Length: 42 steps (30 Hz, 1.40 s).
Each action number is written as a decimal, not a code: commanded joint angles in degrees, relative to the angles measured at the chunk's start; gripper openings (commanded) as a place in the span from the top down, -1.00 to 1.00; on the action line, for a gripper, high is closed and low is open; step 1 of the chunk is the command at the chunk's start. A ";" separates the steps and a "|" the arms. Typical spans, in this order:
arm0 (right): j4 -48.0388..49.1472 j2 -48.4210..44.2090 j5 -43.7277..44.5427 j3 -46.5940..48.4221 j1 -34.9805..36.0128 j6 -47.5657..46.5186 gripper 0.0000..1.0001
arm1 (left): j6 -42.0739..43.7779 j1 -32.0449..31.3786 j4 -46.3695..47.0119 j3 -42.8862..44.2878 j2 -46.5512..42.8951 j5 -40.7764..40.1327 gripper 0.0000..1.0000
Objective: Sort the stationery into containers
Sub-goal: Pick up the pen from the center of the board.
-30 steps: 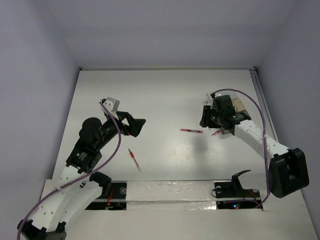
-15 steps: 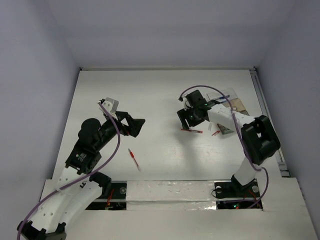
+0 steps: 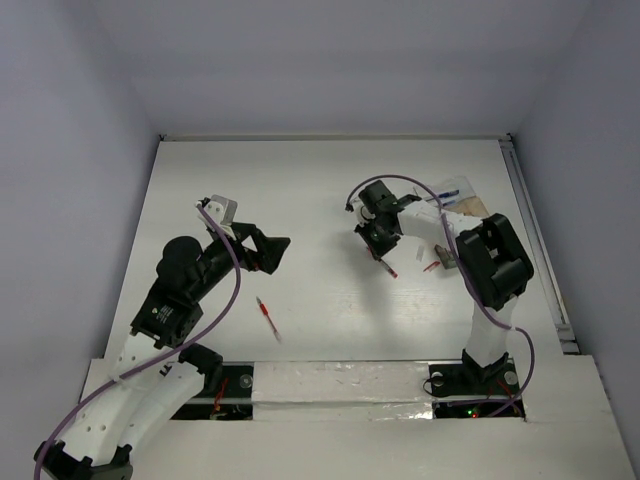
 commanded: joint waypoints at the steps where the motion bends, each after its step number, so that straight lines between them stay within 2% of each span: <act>1: 1.64 3.88 -5.67 -0.08 1.36 1.81 0.88 | 0.03 -0.20 1.11 1.23 -0.05 -0.54 -0.98; 2: 2.35 4.06 -6.02 -0.87 1.36 2.86 1.00 | 0.11 -0.20 1.11 1.23 -0.05 -0.54 -0.97; 7: 10.06 2.04 -7.43 -2.20 1.36 7.95 1.00 | 0.02 -0.20 1.46 1.15 1.00 1.91 -0.96; 9: 13.76 -2.06 -7.61 -2.37 1.36 13.75 1.00 | -0.15 -0.20 1.81 1.06 2.14 3.50 -0.95; 11: 22.19 -6.38 -8.13 -4.21 1.89 20.75 1.00 | -0.33 -0.20 2.07 0.97 2.93 5.69 -0.91; 12: 25.87 -11.36 -10.13 -5.52 2.59 23.15 1.00 | -0.41 -0.20 2.25 0.97 3.72 6.49 -0.89; 13: 34.26 -13.93 -10.85 -8.84 3.12 28.65 1.00 | -0.59 -0.20 2.51 0.97 3.99 7.80 -0.84; 17: 52.05 -23.53 -13.06 -15.36 6.37 38.87 1.00 | -1.12 0.33 3.13 0.71 4.78 9.30 -0.73; 24: 64.48 -27.76 -10.77 -16.61 13.75 44.70 1.00 | -1.91 0.33 4.27 0.44 5.75 11.68 -0.54; 31: 69.85 -25.56 -13.84 -14.68 17.71 47.25 1.00 | -2.26 0.86 4.18 0.09 5.22 12.30 -0.43; 34: 72.83 -24.95 -14.20 -15.20 18.24 48.65 1.00 | -2.44 0.86 5.76 0.00 5.22 12.56 -0.25; 37: 74.60 -24.42 -14.73 -15.29 18.77 49.54 1.00 | -2.44 0.86 5.77 0.09 5.31 12.47 0.07; 38: 74.69 -24.33 -14.64 -15.38 18.77 49.45 1.00 | -2.44 0.86 5.68 0.09 5.31 12.30 0.33; 39: 74.60 -24.24 -14.64 -15.38 18.77 49.54 1.00 | -2.44 0.86 5.76 0.09 5.05 12.21 0.45; 41: 74.60 -24.24 -14.90 -15.38 18.77 49.71 1.00 | -2.44 0.86 5.77 0.09 5.04 11.86 0.64; 42: 74.77 -24.24 -15.25 -15.47 18.77 50.06 1.00 | -2.44 0.86 5.68 0.09 5.13 11.85 0.66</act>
